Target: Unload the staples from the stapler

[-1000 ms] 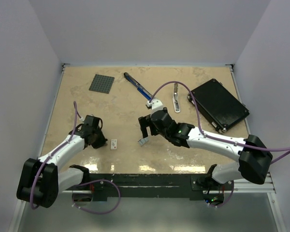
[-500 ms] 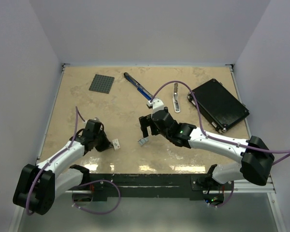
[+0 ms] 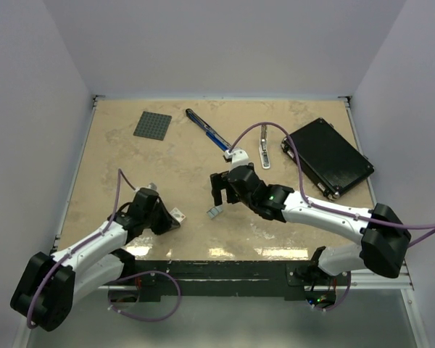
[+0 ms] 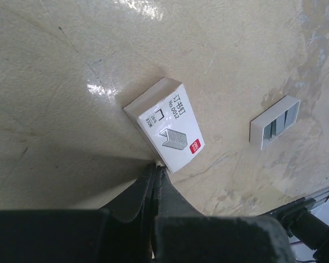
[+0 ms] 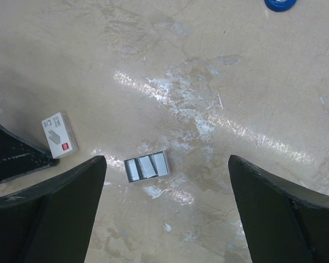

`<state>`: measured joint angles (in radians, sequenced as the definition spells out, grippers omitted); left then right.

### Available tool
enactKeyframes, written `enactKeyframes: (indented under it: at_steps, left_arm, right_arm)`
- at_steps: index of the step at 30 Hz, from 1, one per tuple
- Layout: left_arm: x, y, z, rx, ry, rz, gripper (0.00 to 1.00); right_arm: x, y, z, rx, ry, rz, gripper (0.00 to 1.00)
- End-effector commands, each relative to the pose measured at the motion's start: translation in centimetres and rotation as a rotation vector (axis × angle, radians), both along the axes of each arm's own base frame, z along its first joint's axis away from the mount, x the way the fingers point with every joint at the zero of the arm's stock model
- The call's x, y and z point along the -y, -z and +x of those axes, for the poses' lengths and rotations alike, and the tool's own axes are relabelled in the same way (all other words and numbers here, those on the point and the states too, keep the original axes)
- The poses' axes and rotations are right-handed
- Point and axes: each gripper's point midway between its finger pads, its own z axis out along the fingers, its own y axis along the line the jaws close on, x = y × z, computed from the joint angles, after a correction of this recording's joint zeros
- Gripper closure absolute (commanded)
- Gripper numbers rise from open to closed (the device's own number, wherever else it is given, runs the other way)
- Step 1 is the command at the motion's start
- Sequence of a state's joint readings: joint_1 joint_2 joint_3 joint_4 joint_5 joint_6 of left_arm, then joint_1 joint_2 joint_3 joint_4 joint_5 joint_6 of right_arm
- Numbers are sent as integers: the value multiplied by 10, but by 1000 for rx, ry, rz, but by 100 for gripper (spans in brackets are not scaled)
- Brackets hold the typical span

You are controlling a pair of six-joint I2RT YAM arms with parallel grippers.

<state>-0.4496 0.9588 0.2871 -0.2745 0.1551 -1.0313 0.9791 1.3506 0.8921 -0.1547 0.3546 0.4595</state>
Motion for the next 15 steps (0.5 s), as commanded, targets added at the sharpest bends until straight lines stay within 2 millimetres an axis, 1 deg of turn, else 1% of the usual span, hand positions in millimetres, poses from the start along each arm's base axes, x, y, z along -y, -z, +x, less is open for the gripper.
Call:
enactKeyframes:
  at_steps: [1, 2, 3, 4, 5, 6, 7, 8, 9, 10, 11, 12, 13, 14, 15]
  left_arm:
    - [6, -10, 1, 28, 4, -12, 100]
    - [5, -16, 6, 54, 1, 0, 100]
    - [10, -38, 17, 117, 8, -20, 100]
    - [10, -49, 21, 159, 35, -11, 100]
    - [13, -61, 26, 205, 52, -16, 100]
    - [16, -88, 38, 286, 59, -28, 100]
    - [12, -96, 42, 320, 78, 9, 100]
    - [9, -106, 47, 352, 79, 34, 100]
    - [1, -127, 61, 419, 41, 84, 100]
    - [-9, -129, 64, 431, 49, 158, 97]
    - [-18, -136, 70, 452, 34, 212, 94]
    - [-31, -152, 84, 495, -17, 294, 90]
    - [-41, -155, 87, 510, -1, 371, 67]
    - [-54, -174, 97, 546, -52, 440, 54]
    - [-61, -176, 101, 548, -57, 490, 46]
  right_arm:
    - [8, -3, 7, -78, 228, 116, 6]
    - [12, -1, 8, -103, 289, 134, 9]
    - [18, 11, 2, -162, 330, 111, 12]
    - [11, 8, 2, -213, 391, 176, 12]
    - [7, 12, -3, -266, 405, 191, 13]
    - [8, 26, -8, -316, 433, 158, 13]
    - [1, 24, -7, -352, 471, 200, 14]
    - [-1, 28, -9, -374, 487, 199, 15]
    - [-1, 35, -12, -409, 500, 186, 17]
    - [-8, 38, -12, -439, 527, 202, 19]
    - [-10, 41, -12, -456, 537, 199, 20]
    - [-10, 44, -15, -479, 551, 190, 20]
    - [-13, 45, -14, -497, 584, 205, 22]
    - [-15, 45, -15, -507, 598, 210, 23]
    - [-12, 46, -17, -519, 622, 203, 25]
